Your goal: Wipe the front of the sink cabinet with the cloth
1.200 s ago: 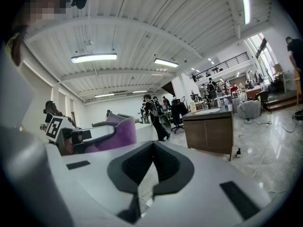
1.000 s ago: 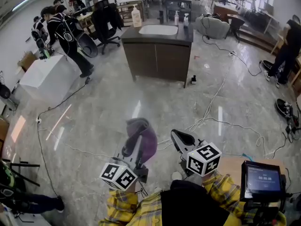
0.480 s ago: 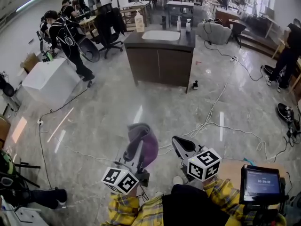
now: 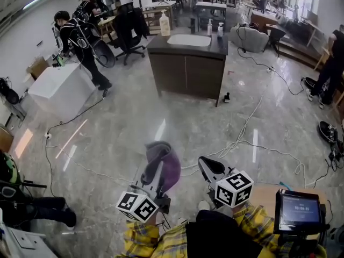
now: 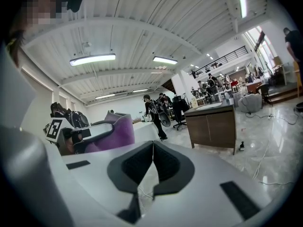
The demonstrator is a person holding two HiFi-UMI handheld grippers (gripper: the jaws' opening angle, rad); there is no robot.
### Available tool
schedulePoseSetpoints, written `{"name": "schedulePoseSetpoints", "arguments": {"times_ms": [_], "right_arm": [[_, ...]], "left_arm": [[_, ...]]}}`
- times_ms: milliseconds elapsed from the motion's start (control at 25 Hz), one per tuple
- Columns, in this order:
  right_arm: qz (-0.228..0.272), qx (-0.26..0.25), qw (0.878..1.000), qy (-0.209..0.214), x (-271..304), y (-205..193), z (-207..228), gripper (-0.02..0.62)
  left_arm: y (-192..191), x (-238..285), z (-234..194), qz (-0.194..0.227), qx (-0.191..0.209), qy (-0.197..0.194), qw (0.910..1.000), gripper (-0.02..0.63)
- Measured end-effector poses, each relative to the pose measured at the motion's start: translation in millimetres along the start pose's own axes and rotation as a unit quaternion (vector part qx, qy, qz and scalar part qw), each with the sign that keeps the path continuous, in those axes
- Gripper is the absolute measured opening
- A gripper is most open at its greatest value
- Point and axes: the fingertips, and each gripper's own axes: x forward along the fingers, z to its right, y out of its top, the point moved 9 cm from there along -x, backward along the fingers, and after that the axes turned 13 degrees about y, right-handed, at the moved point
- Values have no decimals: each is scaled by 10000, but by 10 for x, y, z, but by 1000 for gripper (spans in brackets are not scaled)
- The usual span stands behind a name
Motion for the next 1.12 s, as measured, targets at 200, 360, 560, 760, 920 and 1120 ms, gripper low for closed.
{"name": "schedulePoseSetpoints", "arguments": {"times_ms": [200,360,560,760,920,1120], "right_arm": [[-6,39,10000,73,45,33,-35,6],[-2,2,10000,84,58,12,-57,6],[-63,-2,10000,74,107,32,85,6],[-102,19,9999,84,151,76,190,6],[-128,47,9999,64,143,97,293,6],[-144,60,9998,87,167,155,589,6]], "left_arm": [[68,-25,-29,25,-6,63,10000,51],[52,-64,-54,43,-7,59,10000,51],[43,71,-66,65,6,62,10000,51],[57,172,-68,50,-1,114,9999,51],[36,244,-46,29,-1,142,9999,51],[-11,466,-9,52,112,189,9997,51]]}}
